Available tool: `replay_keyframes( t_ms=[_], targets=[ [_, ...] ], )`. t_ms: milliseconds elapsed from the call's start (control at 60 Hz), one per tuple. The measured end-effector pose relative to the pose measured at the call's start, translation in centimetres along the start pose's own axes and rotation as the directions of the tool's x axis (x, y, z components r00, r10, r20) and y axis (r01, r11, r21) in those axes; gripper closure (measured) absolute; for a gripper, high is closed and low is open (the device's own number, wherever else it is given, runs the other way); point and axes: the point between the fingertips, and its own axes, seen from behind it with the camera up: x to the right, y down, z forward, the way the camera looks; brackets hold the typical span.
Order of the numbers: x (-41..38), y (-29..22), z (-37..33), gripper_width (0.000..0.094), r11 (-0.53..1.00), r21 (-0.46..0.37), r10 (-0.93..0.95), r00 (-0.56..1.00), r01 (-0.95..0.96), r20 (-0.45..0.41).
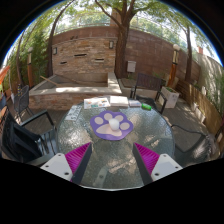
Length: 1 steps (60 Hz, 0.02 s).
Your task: Arrange mouse
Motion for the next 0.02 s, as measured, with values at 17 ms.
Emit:
replay_keyframes(
  t_ms=[17],
  targets=[
    [0.03, -0.06, -0.08, 0.0094, 1.0, 0.002, 0.002, 1.0, -0.002, -0.001]
  ],
)
